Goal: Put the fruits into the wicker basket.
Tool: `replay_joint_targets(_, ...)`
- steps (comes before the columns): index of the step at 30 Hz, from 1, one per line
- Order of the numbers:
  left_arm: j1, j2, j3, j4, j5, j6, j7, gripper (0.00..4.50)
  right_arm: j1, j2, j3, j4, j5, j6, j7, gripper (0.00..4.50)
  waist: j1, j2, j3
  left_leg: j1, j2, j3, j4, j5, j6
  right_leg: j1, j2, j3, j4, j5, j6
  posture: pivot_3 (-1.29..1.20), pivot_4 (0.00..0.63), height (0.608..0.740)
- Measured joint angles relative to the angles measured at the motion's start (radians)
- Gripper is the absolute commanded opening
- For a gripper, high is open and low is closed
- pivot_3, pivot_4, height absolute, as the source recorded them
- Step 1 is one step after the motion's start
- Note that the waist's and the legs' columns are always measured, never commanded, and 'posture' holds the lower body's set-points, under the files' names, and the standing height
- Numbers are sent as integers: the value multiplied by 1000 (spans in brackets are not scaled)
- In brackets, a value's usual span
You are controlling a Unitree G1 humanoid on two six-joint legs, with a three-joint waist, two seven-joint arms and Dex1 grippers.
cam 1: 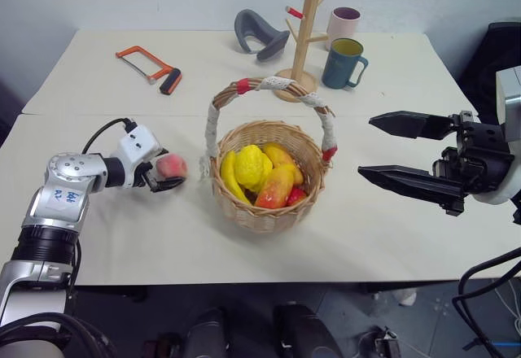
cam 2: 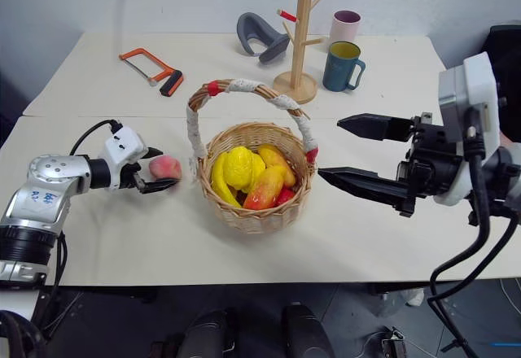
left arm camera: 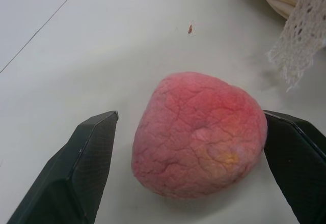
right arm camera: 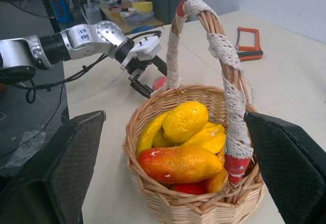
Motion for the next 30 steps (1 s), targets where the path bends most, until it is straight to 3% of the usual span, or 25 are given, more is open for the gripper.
replay_joint_targets(5,-1,-2,6,0,-15,23,-53,2558,18,-4,-11,-20,21,0,-22,4500,-3,0,0,1,0,0,0,1,-1,0,1,0,2,0,0,0,150,740)
replay_joint_targets(12,121,92,137,-227,-231,232,-223,2558,40,-16,-40,-22,21,0,-25,4500,-4,0,0,1,1,-1,0,2,-3,0,1,0,3,0,0,0,150,740)
replay_joint_targets(18,113,112,285,-506,-541,497,-257,2558,48,-16,-40,-22,17,0,-19,4500,-1,0,0,2,-1,-4,2,3,-2,2,0,-1,4,0,1,0,150,740)
replay_joint_targets(22,54,46,243,-662,-595,562,-142,2558,59,-16,-42,-23,9,-3,-6,4500,-1,0,0,3,-2,-4,2,4,-2,3,1,-1,5,1,2,0,150,740)
replay_joint_targets(25,-41,-98,147,-680,-543,601,50,2558,80,-16,-51,-28,9,-3,-3,4500,8,0,0,2,-3,-6,3,5,-1,4,2,0,5,3,4,0,150,740)
replay_joint_targets(27,-62,-133,102,-681,-513,616,130,2558,88,-16,-59,-39,10,-4,0,4500,5,0,0,2,-3,-4,3,5,-1,4,2,1,4,3,5,0,150,740)
replay_joint_targets(30,-69,-152,50,-682,-496,626,160,3358,109,-16,-79,-41,9,-5,3,4500,-4,0,0,2,-2,-3,2,9,-8,3,2,2,4,3,5,0,150,740)
